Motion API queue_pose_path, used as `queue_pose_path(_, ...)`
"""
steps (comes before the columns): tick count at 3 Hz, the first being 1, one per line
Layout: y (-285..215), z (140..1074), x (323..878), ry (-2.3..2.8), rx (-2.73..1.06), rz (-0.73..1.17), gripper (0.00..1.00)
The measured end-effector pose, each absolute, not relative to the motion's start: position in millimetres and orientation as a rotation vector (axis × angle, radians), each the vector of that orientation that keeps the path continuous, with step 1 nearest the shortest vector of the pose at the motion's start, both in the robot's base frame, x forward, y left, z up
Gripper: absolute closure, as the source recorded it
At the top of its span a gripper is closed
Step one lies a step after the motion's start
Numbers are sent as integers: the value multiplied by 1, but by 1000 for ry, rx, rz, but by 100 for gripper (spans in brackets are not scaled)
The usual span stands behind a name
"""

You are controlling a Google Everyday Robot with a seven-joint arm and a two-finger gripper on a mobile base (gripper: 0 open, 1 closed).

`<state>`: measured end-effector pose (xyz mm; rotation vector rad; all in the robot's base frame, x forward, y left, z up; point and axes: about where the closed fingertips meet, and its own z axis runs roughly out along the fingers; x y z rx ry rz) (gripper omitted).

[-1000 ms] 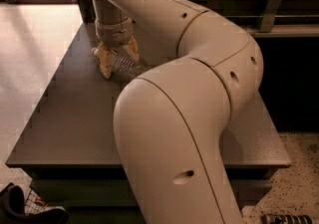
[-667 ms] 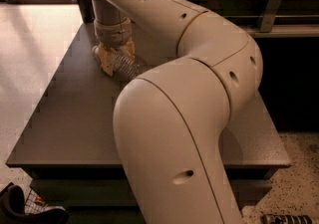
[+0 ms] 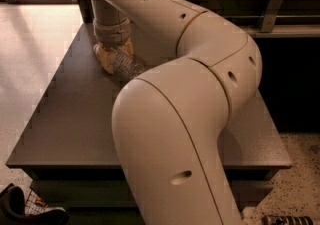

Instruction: Pick water bottle

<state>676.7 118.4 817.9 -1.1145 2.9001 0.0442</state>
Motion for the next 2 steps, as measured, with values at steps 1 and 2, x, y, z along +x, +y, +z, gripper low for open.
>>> queue_pose_path(1,118,818,677,2900,-1114,44,100)
queue_pose_path(2,118,820,677,2894,-1116,42,100)
